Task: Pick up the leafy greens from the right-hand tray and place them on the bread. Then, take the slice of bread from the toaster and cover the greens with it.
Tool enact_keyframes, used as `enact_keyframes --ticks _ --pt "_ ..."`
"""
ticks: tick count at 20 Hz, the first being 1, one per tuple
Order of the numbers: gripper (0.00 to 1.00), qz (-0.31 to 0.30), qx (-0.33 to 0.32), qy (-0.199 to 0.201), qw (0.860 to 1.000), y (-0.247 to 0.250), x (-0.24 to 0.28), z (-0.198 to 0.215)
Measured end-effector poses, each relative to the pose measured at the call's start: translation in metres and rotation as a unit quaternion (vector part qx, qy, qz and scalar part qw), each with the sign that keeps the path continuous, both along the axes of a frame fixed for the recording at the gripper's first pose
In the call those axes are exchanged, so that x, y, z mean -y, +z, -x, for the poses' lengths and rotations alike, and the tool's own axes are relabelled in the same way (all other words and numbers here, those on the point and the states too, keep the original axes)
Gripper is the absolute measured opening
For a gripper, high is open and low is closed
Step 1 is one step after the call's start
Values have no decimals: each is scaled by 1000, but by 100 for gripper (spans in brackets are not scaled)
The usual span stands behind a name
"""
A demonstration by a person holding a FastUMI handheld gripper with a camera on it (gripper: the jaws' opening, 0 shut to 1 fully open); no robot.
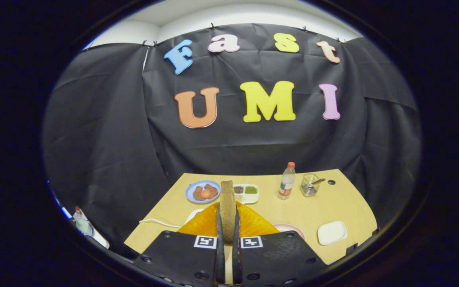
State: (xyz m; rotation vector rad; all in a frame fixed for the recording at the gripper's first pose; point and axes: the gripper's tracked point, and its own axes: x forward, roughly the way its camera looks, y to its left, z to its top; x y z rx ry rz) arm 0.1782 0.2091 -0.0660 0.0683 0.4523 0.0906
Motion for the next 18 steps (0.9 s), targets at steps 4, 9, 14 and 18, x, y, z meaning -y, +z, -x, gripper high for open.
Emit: enact_keyframes --ticks 4,9,14,18 --pt "7 -23 -20 -15 999 -32 34 -13" --pt "7 -39 -68 -24 997 -108 67 -26" --pt "7 -41 -113 -28 992 -170 82 -37" --pt "7 -49 -134 -21 990 -199 83 -41"
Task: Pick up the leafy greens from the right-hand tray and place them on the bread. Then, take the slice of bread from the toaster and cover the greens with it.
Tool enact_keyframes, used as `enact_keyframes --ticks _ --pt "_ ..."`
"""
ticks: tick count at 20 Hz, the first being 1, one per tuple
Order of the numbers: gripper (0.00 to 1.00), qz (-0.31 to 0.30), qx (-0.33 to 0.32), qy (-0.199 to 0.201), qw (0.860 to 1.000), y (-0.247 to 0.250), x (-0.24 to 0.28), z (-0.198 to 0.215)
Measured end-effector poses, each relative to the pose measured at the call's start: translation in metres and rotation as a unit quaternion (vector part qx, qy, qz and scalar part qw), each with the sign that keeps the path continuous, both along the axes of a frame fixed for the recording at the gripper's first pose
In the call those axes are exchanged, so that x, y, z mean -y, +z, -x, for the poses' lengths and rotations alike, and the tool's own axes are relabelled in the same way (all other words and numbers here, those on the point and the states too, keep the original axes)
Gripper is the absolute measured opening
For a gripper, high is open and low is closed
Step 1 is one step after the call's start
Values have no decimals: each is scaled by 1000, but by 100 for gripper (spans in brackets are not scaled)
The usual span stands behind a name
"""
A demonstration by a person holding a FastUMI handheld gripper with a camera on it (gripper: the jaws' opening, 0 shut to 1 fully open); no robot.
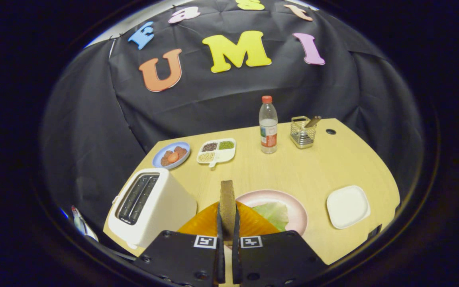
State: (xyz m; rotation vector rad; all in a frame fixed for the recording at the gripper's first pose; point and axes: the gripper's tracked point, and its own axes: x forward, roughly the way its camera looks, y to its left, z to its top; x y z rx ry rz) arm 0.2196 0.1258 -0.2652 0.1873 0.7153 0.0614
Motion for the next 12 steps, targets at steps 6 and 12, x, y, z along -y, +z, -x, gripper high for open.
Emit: enact_keyframes --ticks 6,12 --pt "7 -10 -18 2 1000 -38 15 -4" --pt "7 2 -34 -12 999 -57 47 -5"
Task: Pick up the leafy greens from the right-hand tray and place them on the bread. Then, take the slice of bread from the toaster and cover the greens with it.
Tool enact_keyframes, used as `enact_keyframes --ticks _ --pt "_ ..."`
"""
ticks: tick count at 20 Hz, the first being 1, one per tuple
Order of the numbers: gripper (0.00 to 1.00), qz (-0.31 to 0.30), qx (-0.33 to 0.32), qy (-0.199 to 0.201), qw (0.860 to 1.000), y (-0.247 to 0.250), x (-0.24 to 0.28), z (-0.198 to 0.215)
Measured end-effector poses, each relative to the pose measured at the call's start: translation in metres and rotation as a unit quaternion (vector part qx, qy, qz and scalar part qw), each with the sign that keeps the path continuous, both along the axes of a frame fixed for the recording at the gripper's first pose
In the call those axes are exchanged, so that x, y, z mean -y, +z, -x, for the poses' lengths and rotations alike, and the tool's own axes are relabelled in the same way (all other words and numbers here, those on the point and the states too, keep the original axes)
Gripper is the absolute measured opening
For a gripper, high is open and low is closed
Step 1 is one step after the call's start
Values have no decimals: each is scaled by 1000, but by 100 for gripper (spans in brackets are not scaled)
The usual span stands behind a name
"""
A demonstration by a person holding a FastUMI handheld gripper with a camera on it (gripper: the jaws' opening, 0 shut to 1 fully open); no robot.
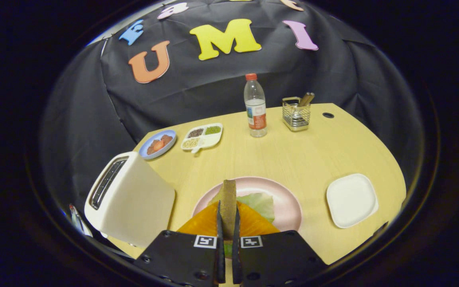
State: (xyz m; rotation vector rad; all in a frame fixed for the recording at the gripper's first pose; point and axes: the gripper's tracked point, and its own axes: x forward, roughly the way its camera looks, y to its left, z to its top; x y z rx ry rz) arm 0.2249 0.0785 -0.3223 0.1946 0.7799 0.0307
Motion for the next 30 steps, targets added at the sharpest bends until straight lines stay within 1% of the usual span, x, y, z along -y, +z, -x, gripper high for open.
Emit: enact_keyframes --ticks 5,6,9,10,11,12,13,14,15,17,21,24,26,30 --pt "7 23 -20 -10 999 -22 20 1" --pt "14 30 -25 -8 999 -27 23 1" --pt "15 42 -32 -5 999 -37 29 1" --pt "15 62 -33 -14 997 -40 38 1" --pt "32 76 -39 -19 996 -43 45 1" --pt "48 77 -50 -15 996 -49 45 3" --pt "52 75 -56 -14 996 -51 44 4" --pt "52 74 -56 -16 996 -50 45 5" --pt "60 69 -51 -15 996 -48 45 4" --pt "61 71 -42 -14 996 -40 46 8" --pt "98 74 -9 -8 997 -15 42 19" --pt "97 84 38 -10 996 23 38 34" --pt "97 87 84 -11 993 62 33 47" --pt "97 93 166 -16 982 138 25 79"
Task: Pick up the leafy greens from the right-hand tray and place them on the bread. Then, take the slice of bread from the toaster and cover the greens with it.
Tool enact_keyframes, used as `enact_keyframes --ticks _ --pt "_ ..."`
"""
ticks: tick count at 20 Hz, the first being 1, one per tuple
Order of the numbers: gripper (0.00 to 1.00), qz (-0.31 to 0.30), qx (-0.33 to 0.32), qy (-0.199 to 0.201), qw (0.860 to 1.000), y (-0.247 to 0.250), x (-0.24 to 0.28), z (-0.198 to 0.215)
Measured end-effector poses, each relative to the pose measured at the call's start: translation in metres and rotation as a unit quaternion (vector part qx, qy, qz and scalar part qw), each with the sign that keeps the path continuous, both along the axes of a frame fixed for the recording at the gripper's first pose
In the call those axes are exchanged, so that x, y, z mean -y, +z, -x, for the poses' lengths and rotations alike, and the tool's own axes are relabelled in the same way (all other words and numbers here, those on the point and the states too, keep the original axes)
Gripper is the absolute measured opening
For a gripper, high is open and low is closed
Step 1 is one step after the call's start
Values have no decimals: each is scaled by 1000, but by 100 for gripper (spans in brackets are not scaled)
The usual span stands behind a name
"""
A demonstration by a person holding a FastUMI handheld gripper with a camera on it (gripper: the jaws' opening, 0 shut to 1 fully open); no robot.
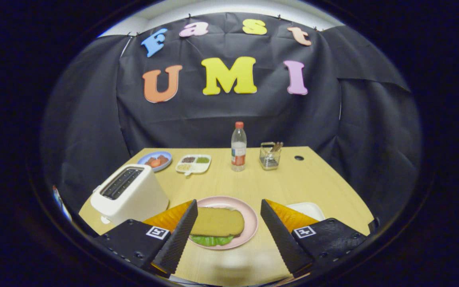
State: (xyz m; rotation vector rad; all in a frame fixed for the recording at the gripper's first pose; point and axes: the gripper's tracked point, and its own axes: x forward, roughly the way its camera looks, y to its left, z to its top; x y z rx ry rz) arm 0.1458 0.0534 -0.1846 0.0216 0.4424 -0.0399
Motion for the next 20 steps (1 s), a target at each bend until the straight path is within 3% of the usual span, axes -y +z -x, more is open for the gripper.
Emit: enact_keyframes --ticks 4,8,15,20 --pt "97 31 56 5 998 50 -6 30" --pt "97 15 123 23 992 81 -18 65" --pt "95 15 200 1 980 106 8 116" --pt "95 12 201 -10 980 100 30 125"
